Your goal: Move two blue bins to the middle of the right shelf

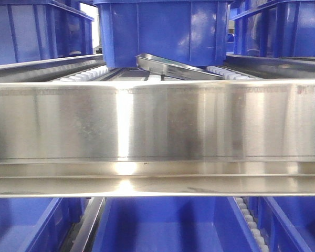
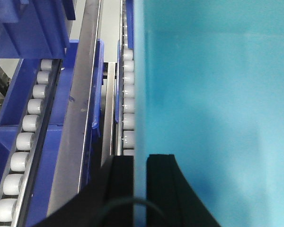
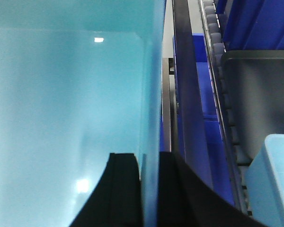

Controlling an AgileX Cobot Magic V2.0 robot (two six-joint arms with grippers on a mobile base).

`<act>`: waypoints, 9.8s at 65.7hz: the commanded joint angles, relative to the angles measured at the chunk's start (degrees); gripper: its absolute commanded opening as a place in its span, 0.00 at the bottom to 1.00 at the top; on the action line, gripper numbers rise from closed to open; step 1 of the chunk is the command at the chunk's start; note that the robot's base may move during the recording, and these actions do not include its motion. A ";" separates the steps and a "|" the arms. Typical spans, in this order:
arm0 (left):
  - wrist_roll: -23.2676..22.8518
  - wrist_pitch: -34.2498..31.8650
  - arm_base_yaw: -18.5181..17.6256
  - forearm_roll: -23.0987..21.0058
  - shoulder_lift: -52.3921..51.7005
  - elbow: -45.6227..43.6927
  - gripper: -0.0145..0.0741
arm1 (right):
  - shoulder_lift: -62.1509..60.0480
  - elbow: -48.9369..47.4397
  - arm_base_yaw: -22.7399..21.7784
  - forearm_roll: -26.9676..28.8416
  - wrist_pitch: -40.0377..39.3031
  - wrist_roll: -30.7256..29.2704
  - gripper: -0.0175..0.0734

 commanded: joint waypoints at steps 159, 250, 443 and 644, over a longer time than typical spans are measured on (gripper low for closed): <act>-3.55 -5.75 0.01 7.10 -1.17 -0.57 0.04 | -0.77 -0.81 -0.07 -3.52 -8.12 -0.72 0.01; -3.55 -5.75 0.01 7.10 -1.17 -0.57 0.04 | -0.77 -0.81 -0.07 -3.52 -8.34 -0.72 0.01; -3.55 -5.75 0.01 7.10 -1.17 -0.57 0.04 | -0.77 -0.81 -0.07 -3.52 -9.08 -0.72 0.01; -3.55 -15.04 0.01 7.86 7.72 -0.57 0.04 | -0.77 -0.81 -0.07 -3.52 -15.78 -0.72 0.01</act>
